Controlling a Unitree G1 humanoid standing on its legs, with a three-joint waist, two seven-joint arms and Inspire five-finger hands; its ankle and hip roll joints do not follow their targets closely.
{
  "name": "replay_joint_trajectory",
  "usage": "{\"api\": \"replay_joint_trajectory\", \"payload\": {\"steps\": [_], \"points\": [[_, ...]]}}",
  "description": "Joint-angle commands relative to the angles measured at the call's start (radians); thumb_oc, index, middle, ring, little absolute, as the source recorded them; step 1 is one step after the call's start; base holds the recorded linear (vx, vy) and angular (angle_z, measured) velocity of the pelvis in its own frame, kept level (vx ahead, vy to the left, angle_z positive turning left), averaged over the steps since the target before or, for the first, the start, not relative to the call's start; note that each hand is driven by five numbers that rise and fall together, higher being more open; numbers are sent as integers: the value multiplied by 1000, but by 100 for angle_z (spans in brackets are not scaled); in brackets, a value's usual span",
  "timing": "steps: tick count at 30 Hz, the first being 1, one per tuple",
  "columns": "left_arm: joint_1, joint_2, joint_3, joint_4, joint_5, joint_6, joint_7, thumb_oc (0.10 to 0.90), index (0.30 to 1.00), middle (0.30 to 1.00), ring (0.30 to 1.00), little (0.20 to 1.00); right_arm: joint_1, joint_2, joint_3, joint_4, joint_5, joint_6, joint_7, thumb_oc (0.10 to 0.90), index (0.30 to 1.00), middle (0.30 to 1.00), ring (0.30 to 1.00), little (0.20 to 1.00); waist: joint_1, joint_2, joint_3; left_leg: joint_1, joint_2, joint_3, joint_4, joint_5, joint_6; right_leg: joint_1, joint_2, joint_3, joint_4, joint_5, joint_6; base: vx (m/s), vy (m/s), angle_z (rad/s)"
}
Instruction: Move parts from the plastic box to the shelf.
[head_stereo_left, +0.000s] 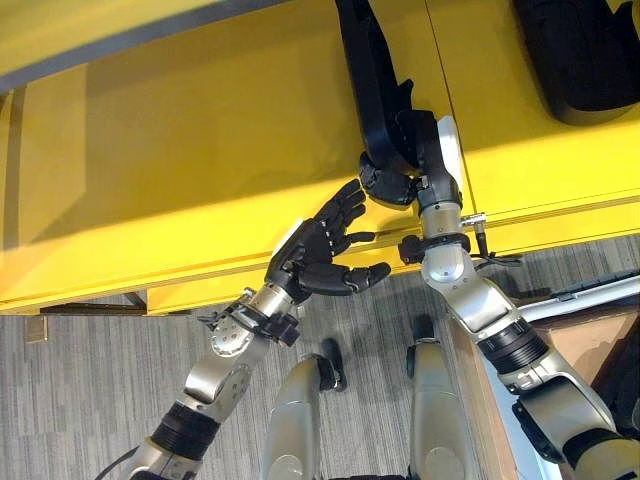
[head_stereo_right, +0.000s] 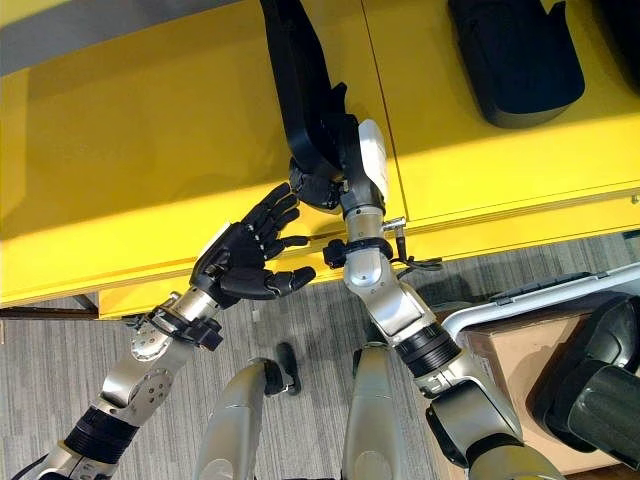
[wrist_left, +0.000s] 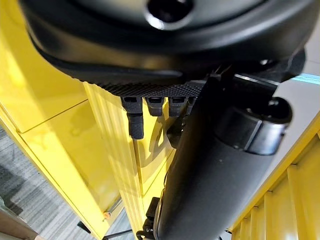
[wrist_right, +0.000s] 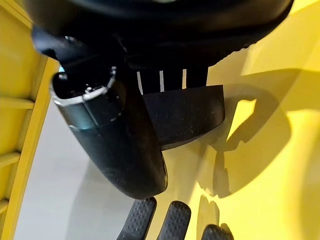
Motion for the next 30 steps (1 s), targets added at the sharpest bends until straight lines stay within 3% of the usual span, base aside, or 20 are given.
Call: {"api": "replay_joint_trajectory", "payload": {"steps": [1,2,3,4,5,14,21,30], "points": [[-27,-16,31,-154,-45,-105,-22,900,1000,1000,1000,1000,26,20,-53,3,-29,16,16,400,300,300,300,300,29,15,-7,61,-55,10,-109,-42,66,77,-6,-85,45,-115,-82,0,0,0],[-25,-16,32,-157,-46,-103,-24,900,1000,1000,1000,1000,26,19,-53,0,-36,21,20,400,300,300,300,300,29,15,-7,63,-56,10,-110,-41,66,78,-6,-85,44,-115,-82,9,10,6],[-21,-15,35,-161,-48,-100,-29,900,1000,1000,1000,1000,26,15,-52,-5,-48,31,30,592,569,569,569,569,30,15,-7,63,-56,9,-111,-41,66,80,-8,-86,43,-115,-82,13,12,6],[-18,-14,34,-160,-50,-102,-33,900,1000,1000,1000,1000,23,13,-49,-5,-61,31,27,592,569,569,569,569,32,16,-7,66,-57,10,-113,-40,66,84,-10,-88,39,-113,-82,15,9,5],[-16,-15,34,-162,-49,-98,-36,900,1000,1000,1000,1000,19,12,-47,-2,-61,26,33,900,1000,1000,1000,1000,34,16,-7,67,-57,10,-114,-39,66,87,-11,-89,37,-112,-82,0,0,0],[-4,-11,31,-173,-51,-92,-52,900,1000,1000,1000,1000,6,1,-40,-40,-137,42,4,900,1000,1000,1000,1000,39,13,-7,72,-58,16,-126,-34,68,94,-15,-94,17,-99,-80,0,0,0],[13,0,37,-199,-64,-84,-66,900,1000,1000,1000,1000,-5,-33,-62,-92,-295,82,-15,900,1000,1000,1000,1000,37,15,-7,85,-61,19,-133,-34,69,111,-21,-95,-1,-90,-78,0,0,0],[21,3,40,-221,-69,-70,-71,900,1000,1000,1000,1000,-14,-43,-72,-109,-273,128,-10,900,1000,1000,1000,1000,37,18,-8,99,-64,21,-142,-34,70,119,-22,-95,-3,-91,-78,4,1,0]]}}
